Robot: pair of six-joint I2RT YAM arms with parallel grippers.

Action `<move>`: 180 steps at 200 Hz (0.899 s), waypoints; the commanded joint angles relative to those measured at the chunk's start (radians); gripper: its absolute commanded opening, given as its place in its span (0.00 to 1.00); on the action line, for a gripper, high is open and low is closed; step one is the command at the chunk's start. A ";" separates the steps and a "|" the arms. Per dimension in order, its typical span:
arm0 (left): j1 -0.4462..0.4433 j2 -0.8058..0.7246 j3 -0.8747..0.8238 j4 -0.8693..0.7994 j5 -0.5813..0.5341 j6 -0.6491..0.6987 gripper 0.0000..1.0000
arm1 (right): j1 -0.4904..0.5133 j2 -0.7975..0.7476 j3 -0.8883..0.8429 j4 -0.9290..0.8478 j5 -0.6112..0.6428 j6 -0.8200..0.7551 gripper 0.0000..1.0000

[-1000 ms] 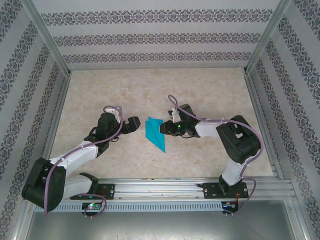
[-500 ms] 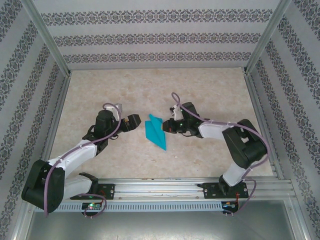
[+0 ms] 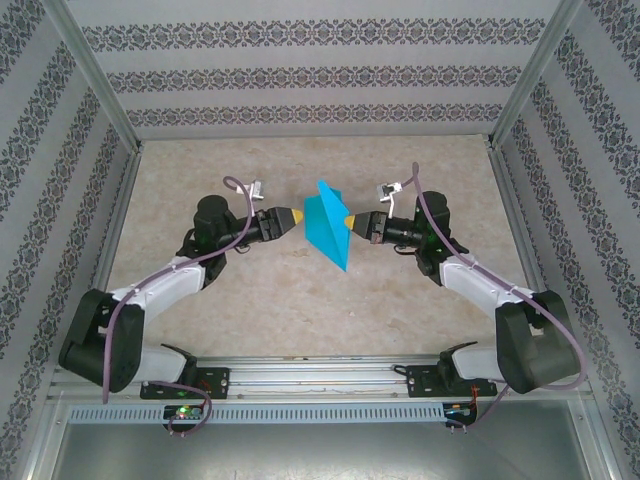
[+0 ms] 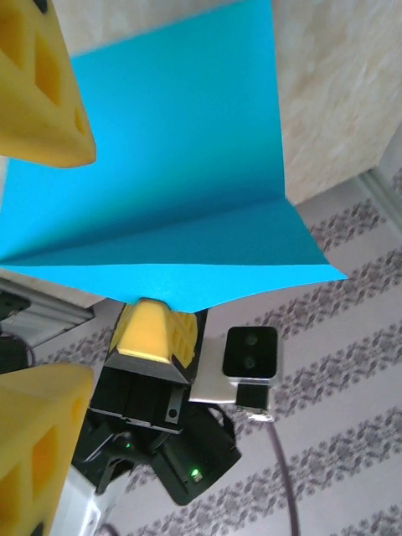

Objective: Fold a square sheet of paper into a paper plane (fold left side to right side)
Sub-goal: Turn over the paper at the center of the table.

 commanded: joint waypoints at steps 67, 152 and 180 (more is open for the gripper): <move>-0.077 0.107 0.075 0.234 0.090 -0.091 0.49 | 0.057 0.026 0.026 0.182 -0.083 0.130 0.00; -0.078 0.077 0.080 0.119 0.055 -0.020 0.29 | 0.077 0.057 0.038 0.193 -0.078 0.139 0.00; -0.077 0.061 0.078 0.087 0.037 0.001 0.22 | 0.076 0.059 0.037 0.193 -0.074 0.141 0.00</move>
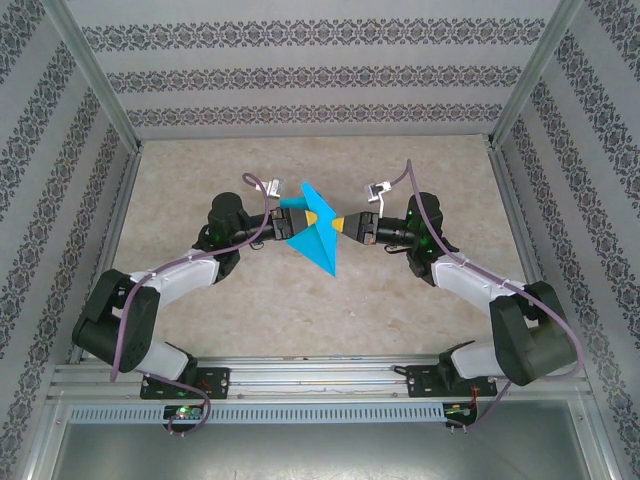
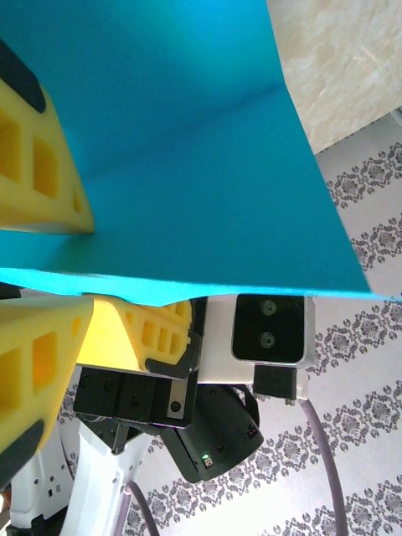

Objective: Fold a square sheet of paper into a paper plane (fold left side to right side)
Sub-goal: Turn over the paper at the center of the table.

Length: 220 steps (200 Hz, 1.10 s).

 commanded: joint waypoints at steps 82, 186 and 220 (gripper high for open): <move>-0.014 -0.056 0.024 -0.035 -0.037 0.057 0.03 | 0.009 0.011 0.026 0.044 0.000 0.015 0.06; -0.014 -0.084 0.028 -0.036 -0.067 0.079 0.00 | -0.086 -0.219 -0.117 -0.170 0.145 -0.017 0.62; -0.015 -0.084 0.044 -0.049 -0.049 0.080 0.00 | -0.076 -0.278 -0.190 -0.188 0.189 -0.014 0.88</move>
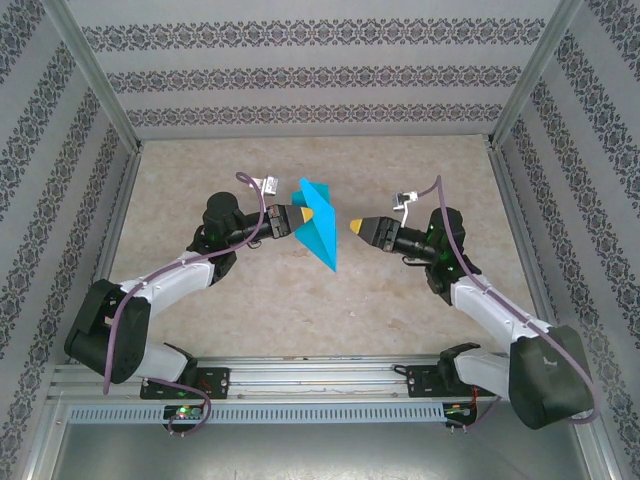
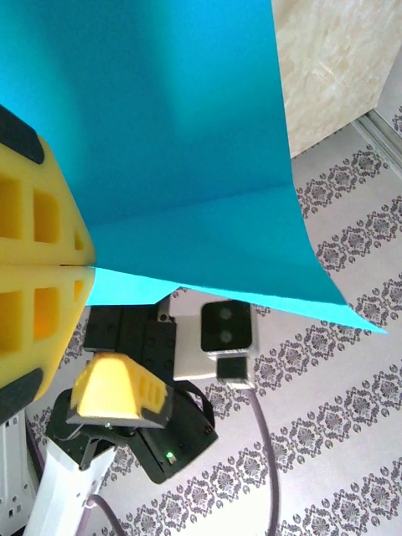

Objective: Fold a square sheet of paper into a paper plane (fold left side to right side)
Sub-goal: Turn over the paper at the center of the table.

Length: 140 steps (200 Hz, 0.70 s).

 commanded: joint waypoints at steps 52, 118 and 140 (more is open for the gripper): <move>-0.018 0.006 0.074 0.001 0.042 0.018 0.00 | 0.131 -0.013 -0.052 0.028 0.071 -0.020 0.96; -0.040 0.070 0.086 0.091 0.074 -0.047 0.00 | 0.196 0.058 0.077 0.079 0.029 -0.048 0.74; -0.041 0.072 0.080 0.090 0.066 -0.044 0.00 | 0.185 0.060 0.106 0.073 0.025 -0.064 0.65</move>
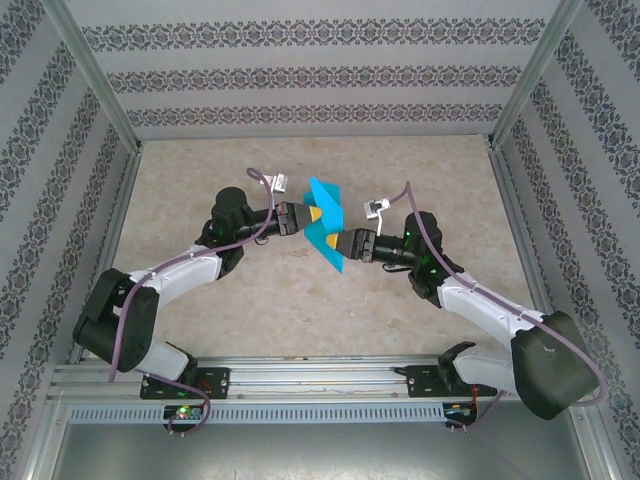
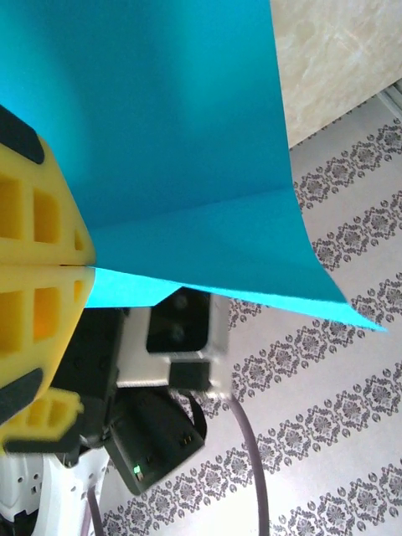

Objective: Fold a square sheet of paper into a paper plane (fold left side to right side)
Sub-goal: Turn over the paper at the center of the table.

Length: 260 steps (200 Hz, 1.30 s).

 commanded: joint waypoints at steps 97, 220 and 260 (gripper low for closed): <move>-0.013 0.004 0.023 0.065 0.017 -0.008 0.00 | -0.068 -0.002 0.065 0.005 -0.021 -0.048 0.34; 0.013 -0.263 0.019 -0.492 -0.246 0.375 0.55 | -0.012 -0.056 0.191 -0.473 0.160 -0.293 0.00; 0.021 -0.444 -0.023 -0.657 -0.508 0.492 0.63 | 0.142 -0.016 0.376 -0.936 0.637 -0.478 0.00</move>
